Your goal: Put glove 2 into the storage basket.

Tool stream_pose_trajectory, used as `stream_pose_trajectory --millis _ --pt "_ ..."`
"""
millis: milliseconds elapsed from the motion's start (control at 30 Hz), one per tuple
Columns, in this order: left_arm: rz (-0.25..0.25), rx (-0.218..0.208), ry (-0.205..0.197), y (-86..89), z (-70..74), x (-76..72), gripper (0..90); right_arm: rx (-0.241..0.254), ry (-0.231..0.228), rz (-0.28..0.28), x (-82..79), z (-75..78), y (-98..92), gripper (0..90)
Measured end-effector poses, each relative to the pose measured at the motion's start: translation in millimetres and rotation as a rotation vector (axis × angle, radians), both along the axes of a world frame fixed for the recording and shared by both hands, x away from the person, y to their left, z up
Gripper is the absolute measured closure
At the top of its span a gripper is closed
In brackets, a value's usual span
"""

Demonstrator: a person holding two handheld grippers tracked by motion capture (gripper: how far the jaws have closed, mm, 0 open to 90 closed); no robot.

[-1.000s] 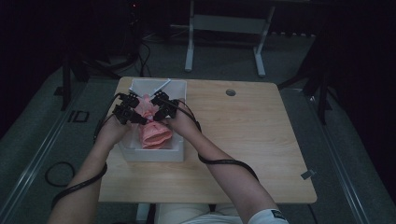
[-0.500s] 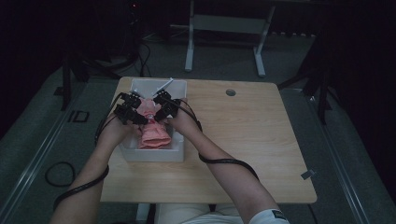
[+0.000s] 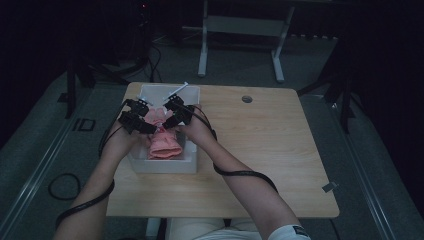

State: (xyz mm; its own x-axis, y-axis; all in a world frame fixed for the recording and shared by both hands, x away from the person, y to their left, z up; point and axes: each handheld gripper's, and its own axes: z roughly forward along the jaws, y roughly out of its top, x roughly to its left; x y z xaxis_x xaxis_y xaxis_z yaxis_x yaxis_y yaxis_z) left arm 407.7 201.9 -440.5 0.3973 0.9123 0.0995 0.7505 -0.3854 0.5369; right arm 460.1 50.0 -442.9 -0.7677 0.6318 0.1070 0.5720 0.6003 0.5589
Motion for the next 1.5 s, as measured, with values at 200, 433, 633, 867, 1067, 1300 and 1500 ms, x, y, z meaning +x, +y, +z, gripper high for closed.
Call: stream_pose_trajectory --millis 200,433,633,867,1067,1300,1500 --pt "-0.011 0.174 0.004 -12.2 -8.6 4.5 40.1 0.031 0.005 0.035 -6.1 6.6 -1.5 59.0" --pt "-0.029 0.450 0.026 -34.0 -20.4 11.3 38.6 0.045 -0.003 0.023 -6.4 6.7 -15.1 58.7" --pt "0.017 0.218 -0.011 -15.7 -7.1 7.5 38.7 0.059 -0.007 0.009 -3.9 8.8 -35.7 58.7" --pt "-0.009 0.011 -0.097 -15.6 20.4 -9.5 38.8 0.108 -0.031 0.033 -8.4 20.0 -52.2 56.9" --pt "-0.081 -0.058 -0.123 -33.0 33.3 -19.7 39.2 0.151 -0.064 0.056 -18.1 32.9 -67.6 54.7" --pt "-0.131 -0.098 -0.146 -50.9 40.4 -28.1 39.5 0.177 -0.121 0.054 -27.9 49.7 -96.2 51.9" --pt "-0.192 -0.157 -0.170 -70.1 49.3 -38.4 39.5 0.176 -0.158 0.047 -34.5 56.9 -125.7 45.2"
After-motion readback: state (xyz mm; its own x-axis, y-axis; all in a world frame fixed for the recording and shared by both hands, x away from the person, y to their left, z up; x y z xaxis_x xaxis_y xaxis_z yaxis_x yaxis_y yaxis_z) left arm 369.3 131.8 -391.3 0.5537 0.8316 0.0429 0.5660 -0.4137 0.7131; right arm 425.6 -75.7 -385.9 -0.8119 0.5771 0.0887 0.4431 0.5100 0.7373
